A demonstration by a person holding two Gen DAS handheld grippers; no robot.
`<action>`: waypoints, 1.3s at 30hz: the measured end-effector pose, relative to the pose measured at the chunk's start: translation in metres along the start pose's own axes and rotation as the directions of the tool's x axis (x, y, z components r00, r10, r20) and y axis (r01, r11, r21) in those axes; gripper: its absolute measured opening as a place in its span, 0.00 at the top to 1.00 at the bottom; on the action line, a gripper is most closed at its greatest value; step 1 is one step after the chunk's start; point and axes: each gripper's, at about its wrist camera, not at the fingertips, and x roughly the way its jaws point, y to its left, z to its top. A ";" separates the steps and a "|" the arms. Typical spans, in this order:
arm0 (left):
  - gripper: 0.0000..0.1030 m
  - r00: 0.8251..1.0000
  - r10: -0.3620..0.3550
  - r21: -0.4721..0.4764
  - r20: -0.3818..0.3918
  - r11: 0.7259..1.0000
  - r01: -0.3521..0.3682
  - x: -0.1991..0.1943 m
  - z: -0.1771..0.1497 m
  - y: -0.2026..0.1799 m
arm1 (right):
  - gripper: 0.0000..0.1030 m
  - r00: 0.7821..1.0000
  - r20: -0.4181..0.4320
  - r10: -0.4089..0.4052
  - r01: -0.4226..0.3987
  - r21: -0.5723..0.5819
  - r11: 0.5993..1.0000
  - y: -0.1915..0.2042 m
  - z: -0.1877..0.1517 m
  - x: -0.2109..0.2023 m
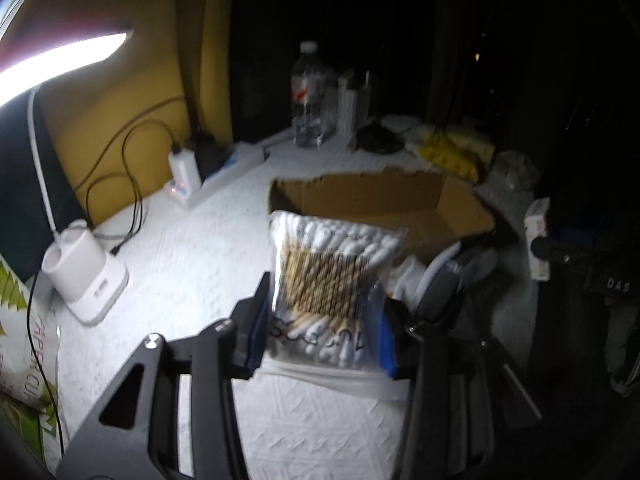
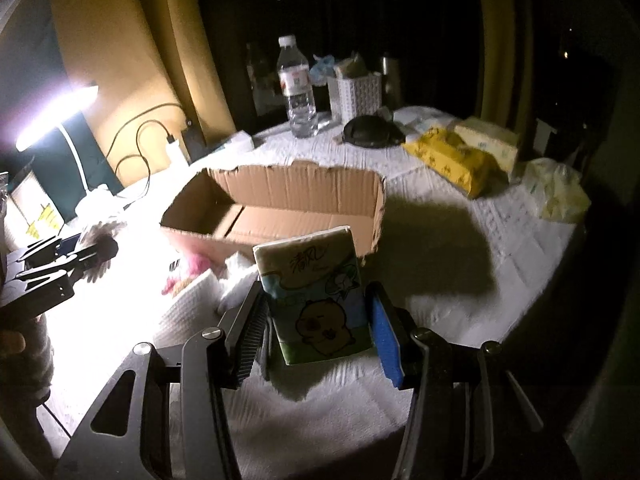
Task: Organize soft objects
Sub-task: 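Carry the tissue pack and swab bag into the cardboard box and open both grippers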
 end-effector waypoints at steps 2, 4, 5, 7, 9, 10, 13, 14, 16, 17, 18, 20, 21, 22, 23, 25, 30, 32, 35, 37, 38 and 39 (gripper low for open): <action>0.57 1.000 0.008 -0.005 0.023 1.000 -0.008 0.002 0.007 -0.004 | 0.48 1.000 0.011 0.000 0.000 0.001 1.000 -0.003 0.005 -0.001; 0.57 0.999 0.014 -0.022 0.037 1.000 -0.013 0.006 0.015 -0.007 | 0.48 1.000 0.019 0.005 -0.005 0.002 1.000 -0.005 0.008 0.001; 0.57 0.999 0.009 -0.028 0.049 1.000 -0.007 0.007 0.018 -0.008 | 0.48 1.000 0.023 0.008 -0.008 0.004 1.000 -0.008 0.010 0.001; 0.57 0.996 -0.005 -0.035 0.084 0.999 0.008 0.008 0.025 -0.012 | 0.48 1.000 0.028 0.012 -0.013 0.008 1.000 -0.012 0.014 0.004; 0.57 0.991 -0.022 -0.037 0.129 0.999 0.027 0.008 0.032 -0.018 | 0.48 0.999 0.030 0.012 -0.012 0.009 1.000 -0.015 0.017 0.009; 0.57 0.989 -0.029 -0.039 0.142 0.999 0.035 0.009 0.035 -0.020 | 0.48 0.999 0.031 0.013 -0.013 0.009 1.000 -0.017 0.019 0.011; 0.56 0.988 -0.047 -0.041 0.144 0.998 0.053 0.018 0.042 -0.029 | 0.48 0.999 0.038 0.012 -0.013 0.004 1.000 -0.020 0.025 0.016; 0.56 0.989 -0.057 -0.042 0.134 0.997 0.063 0.024 0.044 -0.032 | 0.48 0.999 0.042 0.016 -0.016 0.003 1.000 -0.021 0.027 0.018; 0.56 0.991 -0.081 -0.049 0.110 0.995 0.086 0.033 0.048 -0.036 | 0.48 0.999 0.049 0.024 -0.024 0.005 1.000 -0.022 0.031 0.022; 0.56 0.991 -0.093 -0.054 0.098 0.994 0.098 0.039 0.049 -0.037 | 0.48 0.998 0.050 0.025 -0.025 0.005 1.000 -0.023 0.032 0.025; 0.56 0.991 -0.102 -0.058 0.090 0.993 0.107 0.044 0.051 -0.039 | 0.48 0.999 0.049 0.024 -0.024 0.005 1.000 -0.023 0.034 0.027; 0.56 0.990 -0.113 -0.063 0.085 0.991 0.118 0.053 0.054 -0.045 | 0.48 0.999 0.049 0.024 -0.024 0.006 1.000 -0.024 0.038 0.033; 0.56 0.990 -0.116 -0.064 0.086 0.991 0.121 0.056 0.055 -0.047 | 0.48 0.998 0.049 0.024 -0.024 0.006 1.000 -0.024 0.039 0.036; 0.56 0.989 -0.116 -0.061 0.091 0.991 0.121 0.058 0.057 -0.050 | 0.48 0.998 0.050 0.023 -0.024 0.006 1.000 -0.024 0.041 0.039; 0.56 0.989 -0.108 -0.053 0.097 0.992 0.113 0.061 0.058 -0.053 | 0.48 0.998 0.052 0.024 -0.024 0.006 1.000 -0.025 0.043 0.041; 0.56 0.990 -0.085 -0.024 0.110 0.996 0.088 0.069 0.061 -0.061 | 0.48 0.998 0.053 0.025 -0.026 0.012 1.000 -0.026 0.046 0.047; 0.56 0.991 -0.083 -0.002 0.106 0.997 0.084 0.091 0.065 -0.071 | 0.49 0.999 0.046 0.026 -0.027 0.028 0.999 -0.029 0.053 0.064; 0.56 0.990 -0.093 -0.007 0.107 0.996 0.094 0.100 0.065 -0.072 | 0.49 0.999 0.044 0.030 -0.032 0.033 0.999 -0.030 0.054 0.071; 0.56 0.990 -0.090 -0.003 0.105 0.996 0.090 0.114 0.064 -0.074 | 0.49 0.999 0.039 0.036 -0.037 0.040 0.998 -0.031 0.056 0.080; 0.56 0.992 -0.097 -0.013 0.086 0.995 0.099 0.124 0.063 -0.074 | 0.49 0.999 0.035 0.039 -0.041 0.042 0.998 -0.031 0.058 0.086; 0.56 0.992 -0.101 -0.019 0.075 0.995 0.103 0.128 0.063 -0.074 | 0.49 0.999 0.034 0.040 -0.041 0.043 0.998 -0.031 0.058 0.088; 0.56 0.993 -0.100 -0.023 0.069 0.995 0.102 0.133 0.062 -0.075 | 0.49 0.999 0.032 0.041 -0.043 0.045 0.998 -0.032 0.059 0.091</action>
